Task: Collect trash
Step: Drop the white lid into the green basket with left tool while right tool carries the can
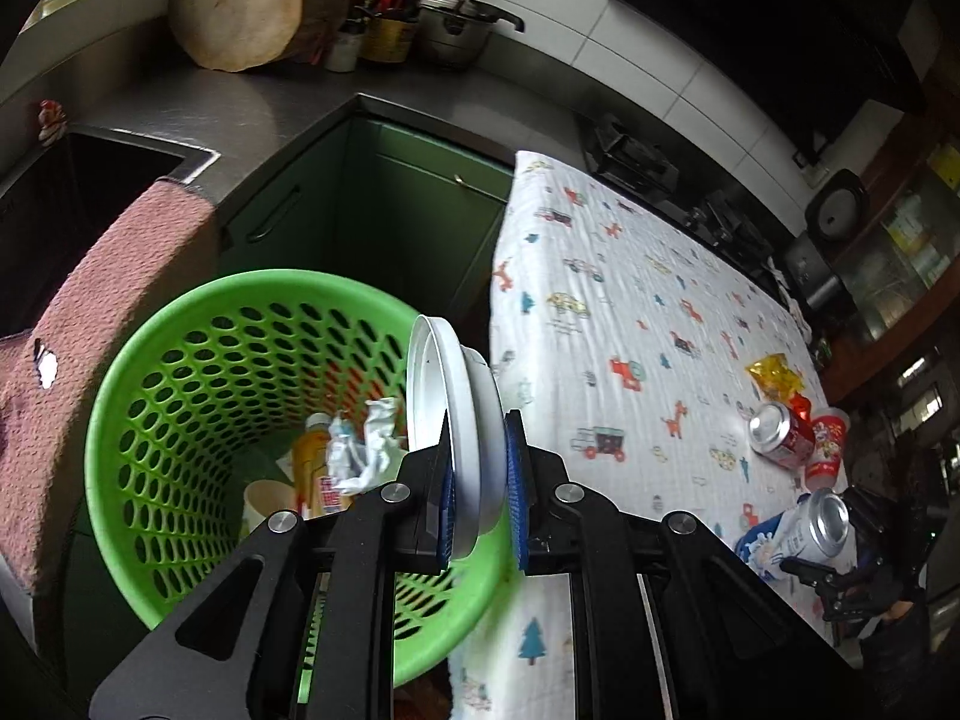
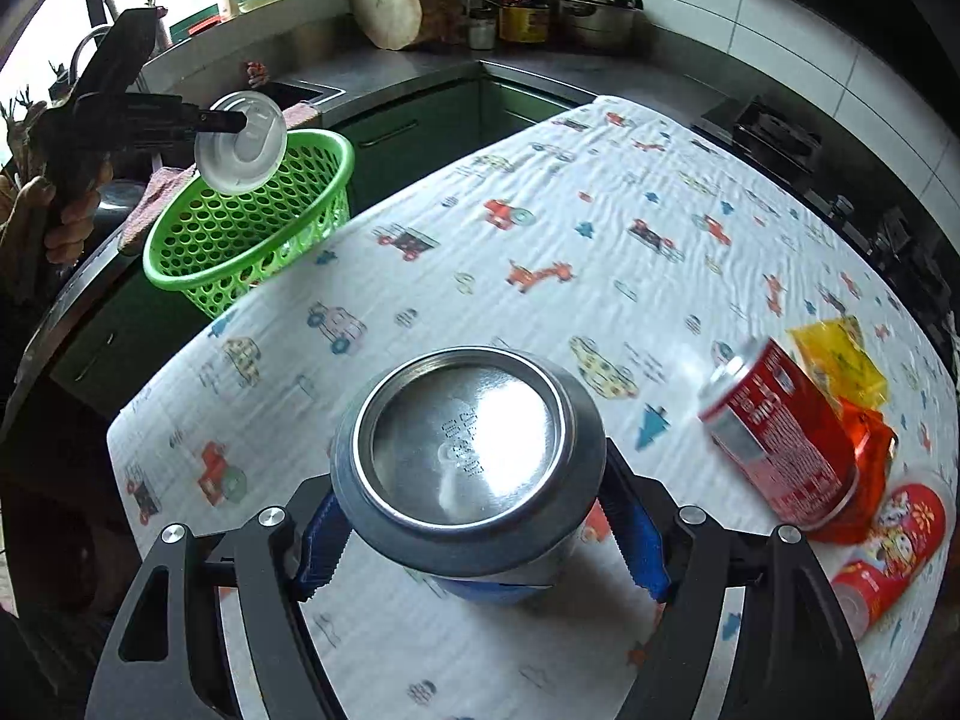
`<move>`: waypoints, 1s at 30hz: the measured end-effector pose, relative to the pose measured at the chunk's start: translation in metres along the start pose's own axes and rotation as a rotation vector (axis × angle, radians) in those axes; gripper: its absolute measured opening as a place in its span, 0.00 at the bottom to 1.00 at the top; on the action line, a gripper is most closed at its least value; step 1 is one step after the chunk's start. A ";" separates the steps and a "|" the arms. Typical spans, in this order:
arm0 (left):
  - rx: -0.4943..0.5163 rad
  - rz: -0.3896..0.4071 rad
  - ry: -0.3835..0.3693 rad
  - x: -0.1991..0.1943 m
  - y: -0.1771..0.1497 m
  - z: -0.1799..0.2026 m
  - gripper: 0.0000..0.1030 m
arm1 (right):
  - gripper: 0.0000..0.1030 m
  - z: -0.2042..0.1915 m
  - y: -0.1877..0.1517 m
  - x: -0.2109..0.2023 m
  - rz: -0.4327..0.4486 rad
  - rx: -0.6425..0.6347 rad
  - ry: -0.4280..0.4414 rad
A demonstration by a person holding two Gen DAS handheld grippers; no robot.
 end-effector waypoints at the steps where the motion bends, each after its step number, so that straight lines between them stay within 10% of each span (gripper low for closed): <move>1: -0.009 0.002 0.019 0.000 0.001 -0.011 0.13 | 0.70 -0.005 0.008 0.003 0.009 -0.003 0.010; 17: -0.099 -0.117 0.168 0.042 -0.025 -0.105 0.16 | 0.70 -0.062 0.137 0.045 0.113 -0.030 0.135; 30: -0.167 -0.048 0.117 0.007 -0.028 -0.123 0.57 | 0.70 -0.100 0.219 0.110 0.138 0.025 0.213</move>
Point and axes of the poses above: each gripper's, at about its wrist camera, not at the fingertips, and x roughly the way its jaws point, z to its right, y to its top, the point moved 2 cm from there along x, roughly the way its jaws point, and after that the axes turned 12 degrees about -x, right-handed, at the moved point
